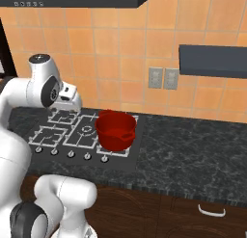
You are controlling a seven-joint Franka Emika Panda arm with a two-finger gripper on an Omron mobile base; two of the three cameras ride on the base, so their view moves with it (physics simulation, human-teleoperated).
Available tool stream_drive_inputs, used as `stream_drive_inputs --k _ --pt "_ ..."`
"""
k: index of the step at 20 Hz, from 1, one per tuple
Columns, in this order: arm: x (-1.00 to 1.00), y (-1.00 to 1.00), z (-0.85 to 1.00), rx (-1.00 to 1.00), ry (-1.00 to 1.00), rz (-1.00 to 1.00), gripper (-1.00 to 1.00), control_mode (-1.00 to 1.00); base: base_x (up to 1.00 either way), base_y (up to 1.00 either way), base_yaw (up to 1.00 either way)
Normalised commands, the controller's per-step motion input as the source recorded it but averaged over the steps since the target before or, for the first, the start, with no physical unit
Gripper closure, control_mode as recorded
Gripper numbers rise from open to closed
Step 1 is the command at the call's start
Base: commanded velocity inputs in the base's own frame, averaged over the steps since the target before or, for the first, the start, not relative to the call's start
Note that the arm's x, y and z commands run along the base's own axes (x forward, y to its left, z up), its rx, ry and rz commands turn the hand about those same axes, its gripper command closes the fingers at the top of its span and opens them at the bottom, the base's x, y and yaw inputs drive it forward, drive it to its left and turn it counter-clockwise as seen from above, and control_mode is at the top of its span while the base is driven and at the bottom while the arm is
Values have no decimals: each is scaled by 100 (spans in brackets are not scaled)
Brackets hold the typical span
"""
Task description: Pick the kettle from the counter and place it on a stove burner. Then turn the burner on.
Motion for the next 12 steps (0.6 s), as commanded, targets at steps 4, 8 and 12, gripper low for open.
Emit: stream_drive_inputs --k 4,8,12 --pt "-3 65 -14 -5 0 0 -100 -100 0 0 0" --pt "-6 72 -40 0 -2 0 -100 -100 0 0 0" --pt "-3 78 -20 7 -3 -6 -100 -100 0 0 0"
